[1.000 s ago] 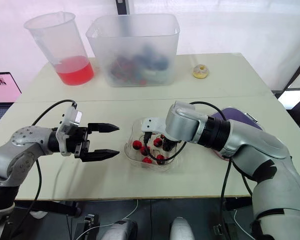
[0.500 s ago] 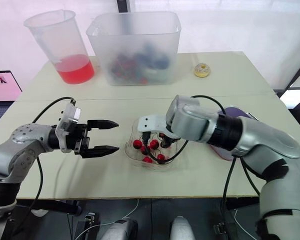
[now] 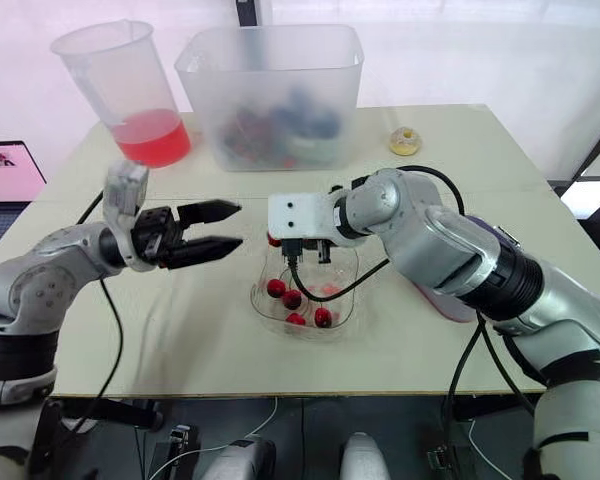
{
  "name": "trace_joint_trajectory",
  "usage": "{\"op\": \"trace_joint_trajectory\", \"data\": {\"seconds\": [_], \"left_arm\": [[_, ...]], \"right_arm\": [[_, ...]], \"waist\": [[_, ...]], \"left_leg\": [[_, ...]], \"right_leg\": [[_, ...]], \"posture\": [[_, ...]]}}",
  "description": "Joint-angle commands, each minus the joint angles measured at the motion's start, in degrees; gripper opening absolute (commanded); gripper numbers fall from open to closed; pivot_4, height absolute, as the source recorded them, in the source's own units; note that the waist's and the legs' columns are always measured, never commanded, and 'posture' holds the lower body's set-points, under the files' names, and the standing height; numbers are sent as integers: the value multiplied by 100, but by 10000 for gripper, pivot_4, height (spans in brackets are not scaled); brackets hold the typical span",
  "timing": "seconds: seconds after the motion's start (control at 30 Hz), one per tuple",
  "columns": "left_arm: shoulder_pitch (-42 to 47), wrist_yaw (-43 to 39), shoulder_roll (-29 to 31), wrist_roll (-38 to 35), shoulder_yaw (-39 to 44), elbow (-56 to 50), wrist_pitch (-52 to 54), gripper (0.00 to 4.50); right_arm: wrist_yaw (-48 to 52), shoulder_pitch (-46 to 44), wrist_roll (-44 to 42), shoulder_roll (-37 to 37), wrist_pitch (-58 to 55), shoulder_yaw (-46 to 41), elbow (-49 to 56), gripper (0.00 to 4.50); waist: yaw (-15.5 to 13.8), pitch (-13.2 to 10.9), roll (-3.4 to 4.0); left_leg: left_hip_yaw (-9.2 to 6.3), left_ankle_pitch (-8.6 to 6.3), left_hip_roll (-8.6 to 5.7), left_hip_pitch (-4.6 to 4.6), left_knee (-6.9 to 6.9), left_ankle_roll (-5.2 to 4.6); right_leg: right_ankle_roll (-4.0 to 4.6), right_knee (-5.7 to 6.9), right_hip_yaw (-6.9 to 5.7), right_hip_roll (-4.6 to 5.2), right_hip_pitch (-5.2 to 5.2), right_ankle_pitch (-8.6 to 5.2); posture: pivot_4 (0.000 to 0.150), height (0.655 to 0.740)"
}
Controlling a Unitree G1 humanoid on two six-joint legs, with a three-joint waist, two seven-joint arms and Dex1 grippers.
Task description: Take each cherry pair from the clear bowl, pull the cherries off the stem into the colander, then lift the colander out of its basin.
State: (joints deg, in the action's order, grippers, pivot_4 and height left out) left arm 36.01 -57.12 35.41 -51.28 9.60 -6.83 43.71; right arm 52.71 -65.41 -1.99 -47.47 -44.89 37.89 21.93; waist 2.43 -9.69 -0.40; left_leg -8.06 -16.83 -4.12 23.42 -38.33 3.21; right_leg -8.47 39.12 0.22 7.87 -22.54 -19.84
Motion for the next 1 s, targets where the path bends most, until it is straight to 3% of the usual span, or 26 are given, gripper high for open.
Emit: {"op": "trace_joint_trajectory", "data": {"seconds": [0.03,0.2,0.4,0.8,0.9,1.0], "left_arm": [[479,497,-113,-254,410,307,150,45000],[1051,985,-442,-377,354,626,529,45000],[1396,826,-548,-333,66,716,832,45000],[1988,1180,-880,-1,-416,942,1342,45000],[2080,1367,-956,47,-422,1029,1475,36611],[2081,1376,-983,45,-371,1042,1515,22148]], "right_arm": [[-100,-3,231,-6,589,-704,445,14715],[-472,502,1042,-168,1591,-1006,676,14715],[-1052,1181,2387,-139,2363,-1030,743,14715],[-839,1636,3284,315,2649,-1265,817,14715],[-731,1683,3340,456,2636,-1340,885,14300],[-644,1685,3398,595,2616,-1397,913,14300]], "waist": [[16,0,-3],[26,3,-6],[24,3,-8],[25,3,-8],[25,3,-8],[33,3,-8]], "left_leg": [[3,0,0,1,-1,0],[4,0,1,-2,3,0],[7,0,-1,-1,0,0],[6,0,-1,-1,-1,1],[6,1,-1,-1,-1,1],[6,1,-1,-1,-1,1]], "right_leg": [[0,-1,0,-2,-1,0],[0,1,0,-5,-1,0],[0,9,1,-4,-2,0],[0,10,1,-7,1,0],[0,11,1,-7,0,0],[0,12,1,-8,0,0]], "posture": [[1500,7400],[1500,7400],[1500,7400],[1500,7400],[1500,7400],[1500,7400]]}}
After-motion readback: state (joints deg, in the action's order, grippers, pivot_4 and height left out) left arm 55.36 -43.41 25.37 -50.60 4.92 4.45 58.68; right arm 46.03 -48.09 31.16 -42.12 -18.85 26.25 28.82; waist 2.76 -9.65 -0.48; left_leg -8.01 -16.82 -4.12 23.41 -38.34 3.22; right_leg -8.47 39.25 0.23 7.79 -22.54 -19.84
